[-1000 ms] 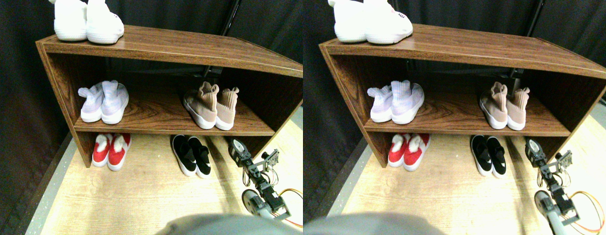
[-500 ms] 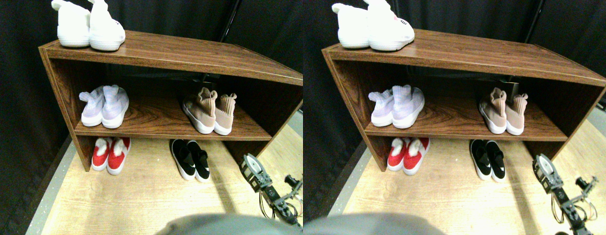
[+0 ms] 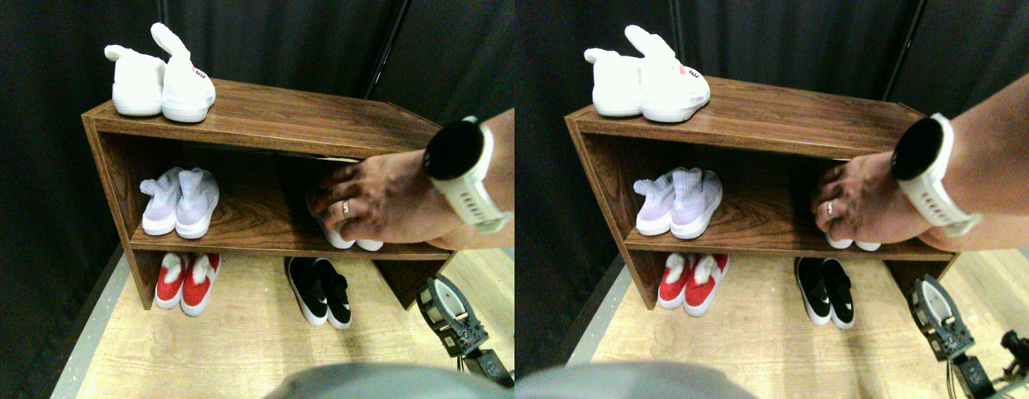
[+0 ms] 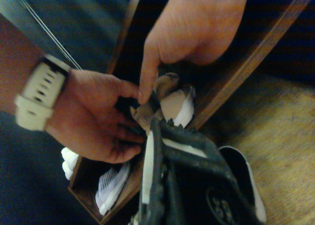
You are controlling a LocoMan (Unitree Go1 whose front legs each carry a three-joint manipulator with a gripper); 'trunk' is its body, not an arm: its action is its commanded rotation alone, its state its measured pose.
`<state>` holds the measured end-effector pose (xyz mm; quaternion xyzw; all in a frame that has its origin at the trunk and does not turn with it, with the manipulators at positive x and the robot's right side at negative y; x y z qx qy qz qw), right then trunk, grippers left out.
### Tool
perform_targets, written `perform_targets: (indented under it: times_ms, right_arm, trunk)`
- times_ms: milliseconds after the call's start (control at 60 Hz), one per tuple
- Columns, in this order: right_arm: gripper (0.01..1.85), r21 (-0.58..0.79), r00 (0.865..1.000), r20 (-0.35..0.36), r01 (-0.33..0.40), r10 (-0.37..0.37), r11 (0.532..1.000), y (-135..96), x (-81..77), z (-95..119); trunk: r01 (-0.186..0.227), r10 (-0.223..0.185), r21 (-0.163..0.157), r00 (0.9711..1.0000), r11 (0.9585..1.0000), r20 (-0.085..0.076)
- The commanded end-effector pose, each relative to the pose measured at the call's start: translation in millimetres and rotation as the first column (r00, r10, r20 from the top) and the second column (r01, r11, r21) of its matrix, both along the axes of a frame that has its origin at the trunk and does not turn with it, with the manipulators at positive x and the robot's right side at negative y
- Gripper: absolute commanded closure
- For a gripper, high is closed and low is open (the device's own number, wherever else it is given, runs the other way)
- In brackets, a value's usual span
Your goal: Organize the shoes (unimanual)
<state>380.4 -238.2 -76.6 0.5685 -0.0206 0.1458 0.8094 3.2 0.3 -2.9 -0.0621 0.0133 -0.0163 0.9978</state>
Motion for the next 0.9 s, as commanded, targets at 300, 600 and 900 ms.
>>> perform_targets:
  times_ms: [300, 600, 900]
  right_arm:
    - [1.80, 0.004, 0.999, 0.035, -0.016, 0.016, 1.000, 17, 11.1, 6]
    - [1.80, 0.033, 1.000, 0.009, -0.011, 0.011, 0.999, 17, 14.4, 1]
    - [1.80, 0.035, 1.000, 0.015, -0.023, 0.023, 0.999, 13, 15.8, -1]
  trunk:
    - [-0.022, 0.022, -0.007, 0.9997, 0.9997, 0.008]
    - [-0.022, 0.022, -0.005, 0.9998, 0.9998, 0.002]
    - [-0.013, 0.013, -0.003, 0.9999, 0.9999, -0.005]
